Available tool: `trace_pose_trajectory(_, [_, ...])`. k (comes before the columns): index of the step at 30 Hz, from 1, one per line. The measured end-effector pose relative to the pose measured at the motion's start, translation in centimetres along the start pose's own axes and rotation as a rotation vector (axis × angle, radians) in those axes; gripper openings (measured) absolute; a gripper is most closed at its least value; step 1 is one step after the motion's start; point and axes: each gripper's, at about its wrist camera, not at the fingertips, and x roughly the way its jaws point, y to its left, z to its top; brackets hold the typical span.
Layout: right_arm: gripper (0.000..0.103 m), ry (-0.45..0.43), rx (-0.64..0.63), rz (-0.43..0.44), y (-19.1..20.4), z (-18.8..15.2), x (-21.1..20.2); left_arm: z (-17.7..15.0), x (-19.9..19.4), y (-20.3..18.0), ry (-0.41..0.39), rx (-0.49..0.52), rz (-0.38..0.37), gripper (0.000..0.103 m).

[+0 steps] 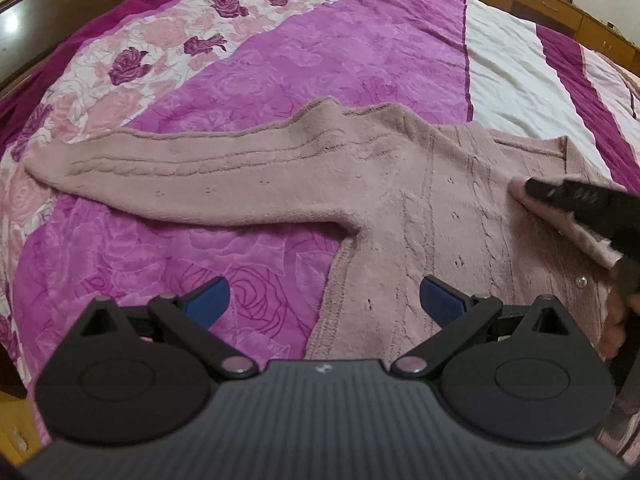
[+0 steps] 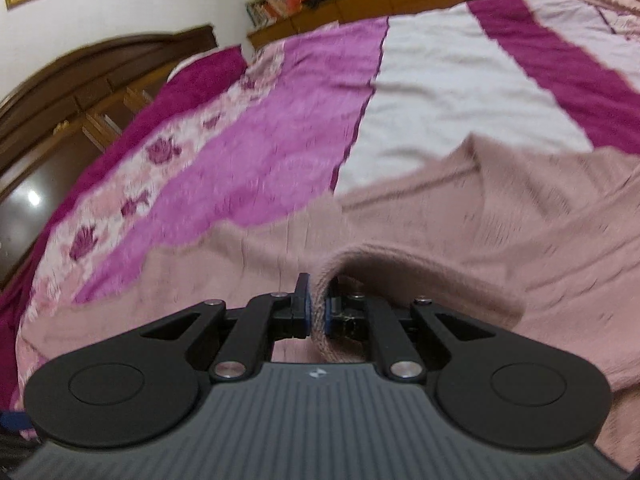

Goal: Fold small clothes

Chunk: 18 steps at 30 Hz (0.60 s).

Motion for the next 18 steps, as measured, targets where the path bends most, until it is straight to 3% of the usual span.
trace_pose_trajectory(2, [0.008, 0.039, 0.0, 0.009, -0.1, -0.6, 0.8, 0.0, 0.2, -0.2, 0.001, 0.007, -0.001, 0.103])
trace_pose_trajectory(5, [0.019, 0.081, 0.007, 0.021, -0.4, -1.8, 1.6, -0.1, 0.4, -0.5, 0.005, 0.013, -0.006, 0.103])
trace_pose_trajectory(7, [0.031, 0.073, 0.017, 0.05, -0.7, -2.2, 1.5, -0.1, 0.5, -0.7, 0.007, 0.017, -0.011, 0.103])
trace_pose_trajectory(9, [0.055, 0.073, 0.038, 0.085, -0.9, -2.2, 1.3, -0.2, 0.5, -1.0, 0.007, 0.024, -0.014, 0.103])
trace_pose_trajectory(12, [0.072, 0.079, 0.046, 0.126, -0.5, -1.9, 0.4, -0.2, 0.4, -1.4, 0.0, 0.036, -0.019, 0.103])
trace_pose_trajectory(18, [0.077, 0.084, 0.05, 0.134, -0.8, -2.2, -2.6, 0.0, 0.2, -2.0, -0.018, 0.04, -0.021, 0.103])
